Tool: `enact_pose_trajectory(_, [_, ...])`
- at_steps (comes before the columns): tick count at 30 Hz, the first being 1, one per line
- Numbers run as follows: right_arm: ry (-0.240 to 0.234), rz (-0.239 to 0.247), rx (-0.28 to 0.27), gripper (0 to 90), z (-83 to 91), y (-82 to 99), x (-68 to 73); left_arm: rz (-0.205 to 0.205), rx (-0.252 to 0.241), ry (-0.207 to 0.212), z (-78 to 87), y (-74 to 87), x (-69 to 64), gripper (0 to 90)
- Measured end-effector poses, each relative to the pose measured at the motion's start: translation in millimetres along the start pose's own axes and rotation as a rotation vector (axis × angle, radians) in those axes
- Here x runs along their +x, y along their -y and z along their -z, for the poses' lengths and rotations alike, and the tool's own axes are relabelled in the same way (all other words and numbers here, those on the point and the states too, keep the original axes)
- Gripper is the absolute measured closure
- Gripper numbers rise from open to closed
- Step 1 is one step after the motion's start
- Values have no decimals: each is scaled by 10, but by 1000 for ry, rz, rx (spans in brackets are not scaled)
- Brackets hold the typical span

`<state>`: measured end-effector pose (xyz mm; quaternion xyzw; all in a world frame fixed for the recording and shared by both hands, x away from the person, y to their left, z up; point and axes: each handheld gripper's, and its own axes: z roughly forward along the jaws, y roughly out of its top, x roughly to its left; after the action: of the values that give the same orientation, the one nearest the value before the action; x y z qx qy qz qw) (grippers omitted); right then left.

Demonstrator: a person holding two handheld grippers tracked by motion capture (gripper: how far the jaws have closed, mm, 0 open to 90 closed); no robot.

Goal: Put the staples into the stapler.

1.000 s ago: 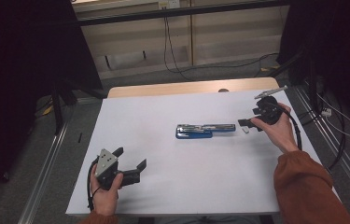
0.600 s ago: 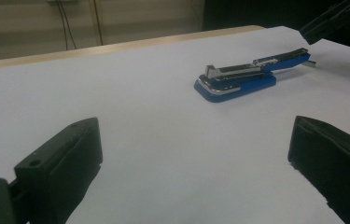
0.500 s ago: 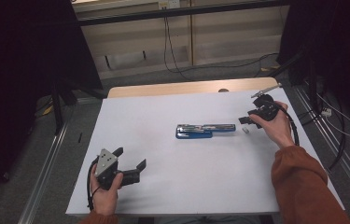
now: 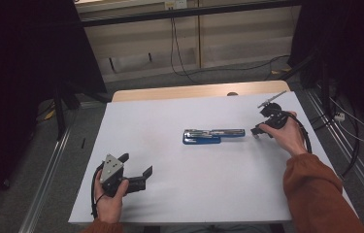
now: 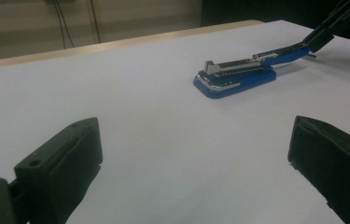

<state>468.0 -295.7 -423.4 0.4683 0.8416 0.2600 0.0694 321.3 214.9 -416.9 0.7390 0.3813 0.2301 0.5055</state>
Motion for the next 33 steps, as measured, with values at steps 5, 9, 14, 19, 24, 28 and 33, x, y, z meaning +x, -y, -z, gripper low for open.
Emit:
enact_pose_trajectory(5, [-6,-2,25,724,-17,8,6,2,-1,-4,-2,3,8,31])
enact_pose_trajectory(9, [11,2,47,725,-26,15,16,-3,0,1,-9,2,1,31])
enact_pose_trajectory(14, [6,1,63,734,-51,14,24,2,0,-3,-7,3,1,31])
enact_pose_trajectory(19, [5,13,85,768,-92,10,37,-7,3,2,-10,4,7,31])
enact_pose_trajectory(24, [7,25,90,781,-108,11,43,11,20,3,-27,18,13,31])
enact_pose_trajectory(28, [6,32,94,781,-111,9,41,4,20,-1,-29,17,12,31])
enact_pose_trajectory(33, [15,52,96,792,-112,10,63,-3,19,6,-37,17,6,31])
